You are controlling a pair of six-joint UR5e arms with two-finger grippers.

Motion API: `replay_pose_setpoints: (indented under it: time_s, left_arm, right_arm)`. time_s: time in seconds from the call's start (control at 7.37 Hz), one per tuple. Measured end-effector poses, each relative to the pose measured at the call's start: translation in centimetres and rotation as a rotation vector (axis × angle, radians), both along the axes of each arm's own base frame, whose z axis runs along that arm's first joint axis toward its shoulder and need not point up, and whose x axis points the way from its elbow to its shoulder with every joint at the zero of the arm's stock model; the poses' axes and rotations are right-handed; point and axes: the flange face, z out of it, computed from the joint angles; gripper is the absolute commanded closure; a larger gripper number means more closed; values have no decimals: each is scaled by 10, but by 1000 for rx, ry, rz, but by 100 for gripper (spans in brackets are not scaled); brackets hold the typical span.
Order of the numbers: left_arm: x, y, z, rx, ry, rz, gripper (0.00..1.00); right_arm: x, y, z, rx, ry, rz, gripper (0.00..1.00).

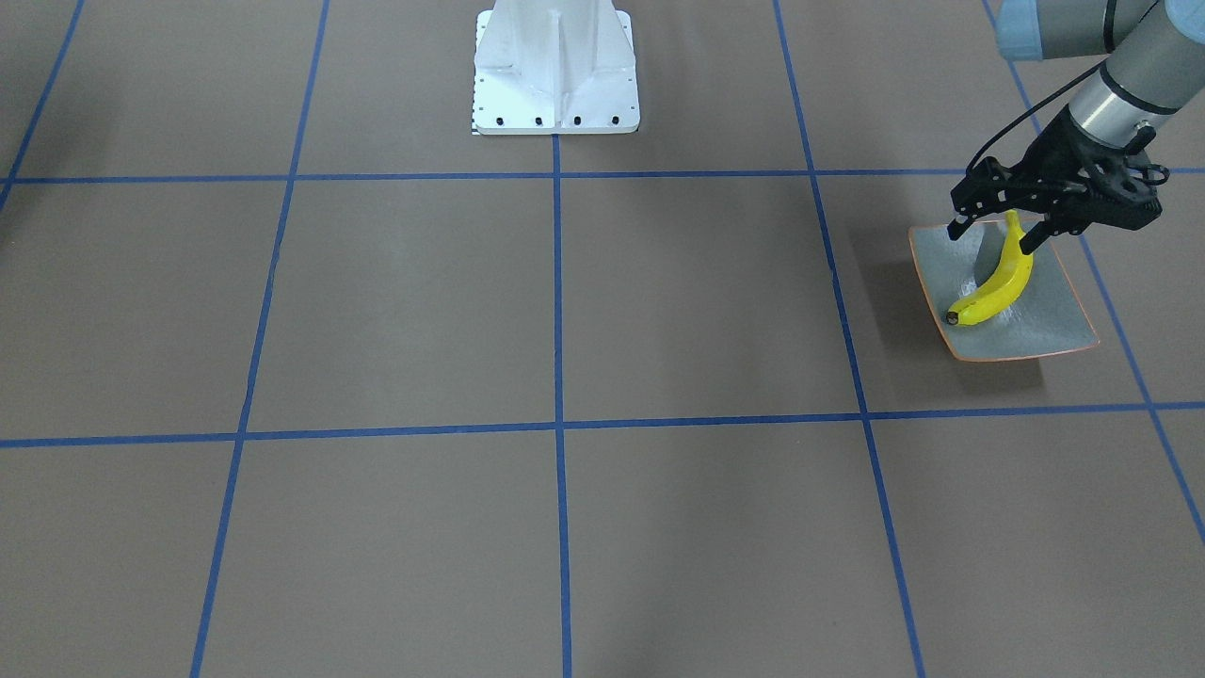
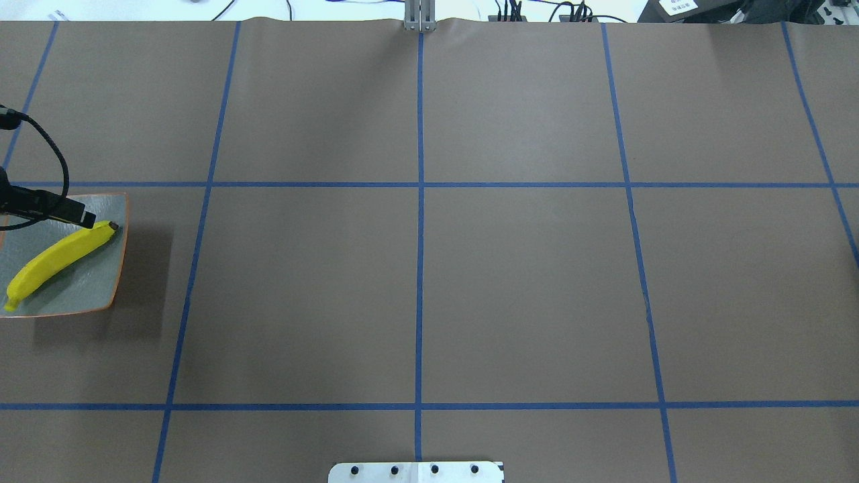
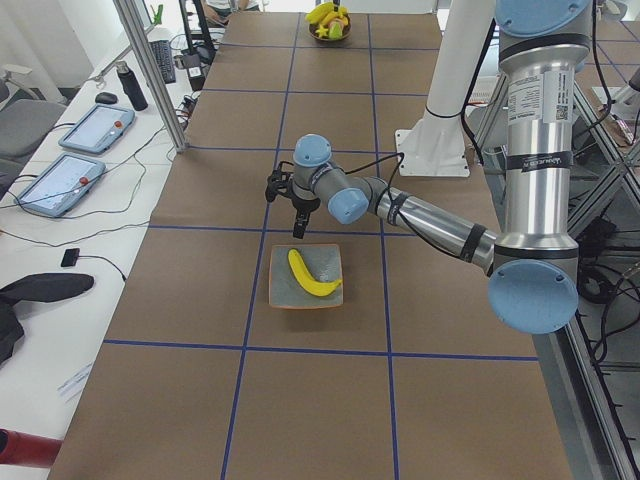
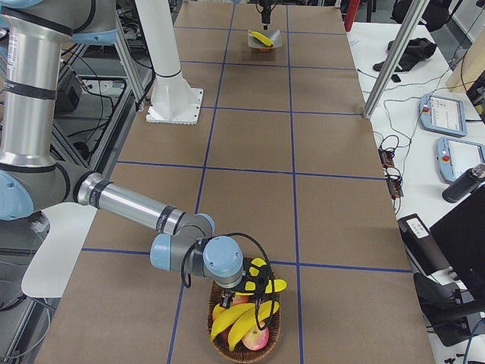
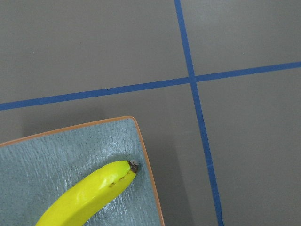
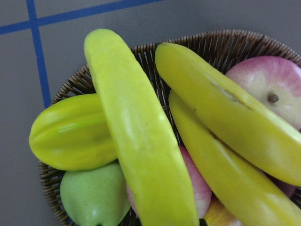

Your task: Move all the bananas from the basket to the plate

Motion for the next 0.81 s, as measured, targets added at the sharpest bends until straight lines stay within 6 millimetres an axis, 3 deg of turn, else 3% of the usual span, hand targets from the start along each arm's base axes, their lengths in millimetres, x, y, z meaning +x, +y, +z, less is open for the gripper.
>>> replay_pose_setpoints:
  time_s: [0.41,0.68,0.81]
  left_arm:
    - [9,-6,-16,-22,36,22,0]
    - [24,-24,-50,-89,102,-14,0]
    - [32,-33,-72,-136,147,-36,0]
  right_arm:
    - [5,-23,-72,89,-44,16,100]
    - [-27,-65,-127,123,-120,-6,100]
    - [-56,-87,-165,120,-155,-18,100]
